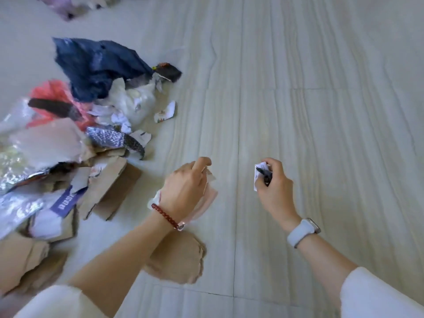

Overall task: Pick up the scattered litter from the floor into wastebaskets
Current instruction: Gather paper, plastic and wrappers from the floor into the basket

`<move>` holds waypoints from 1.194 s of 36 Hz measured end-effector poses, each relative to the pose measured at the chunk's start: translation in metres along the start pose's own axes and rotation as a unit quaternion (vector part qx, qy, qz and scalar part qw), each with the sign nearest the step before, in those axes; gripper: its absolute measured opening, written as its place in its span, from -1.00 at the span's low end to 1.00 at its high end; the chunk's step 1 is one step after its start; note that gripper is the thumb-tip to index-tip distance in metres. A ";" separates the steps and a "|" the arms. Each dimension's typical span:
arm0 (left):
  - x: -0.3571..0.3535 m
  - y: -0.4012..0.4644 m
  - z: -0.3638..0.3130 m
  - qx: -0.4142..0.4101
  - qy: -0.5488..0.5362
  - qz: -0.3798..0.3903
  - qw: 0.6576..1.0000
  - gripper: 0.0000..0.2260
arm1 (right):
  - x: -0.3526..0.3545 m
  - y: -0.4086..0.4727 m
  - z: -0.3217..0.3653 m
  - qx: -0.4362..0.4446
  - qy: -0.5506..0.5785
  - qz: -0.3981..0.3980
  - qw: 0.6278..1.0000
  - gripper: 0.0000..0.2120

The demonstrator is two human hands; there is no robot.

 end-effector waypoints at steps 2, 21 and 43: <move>0.043 0.005 0.027 0.006 0.030 -0.036 0.999 -0.83 | -0.021 0.000 0.044 0.020 0.056 0.031 0.998 -0.76; 0.404 -0.246 0.250 0.263 0.150 -0.343 0.889 -0.82 | -0.209 -0.235 0.389 0.310 0.159 0.382 0.856 -0.73; 0.409 -0.452 0.334 0.479 0.222 -0.056 0.847 -0.46 | -0.320 -0.433 0.415 0.589 -0.277 0.558 0.515 -0.34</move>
Point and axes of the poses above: each hand's wrist, its own y-axis towards the middle knuckle, its own x-axis out of the back of the hand, z = x × y, the point moved 2 cm from there along y, towards the middle knuckle, and after that the axes turned 9 degrees about -z, right-handed, at the moved point
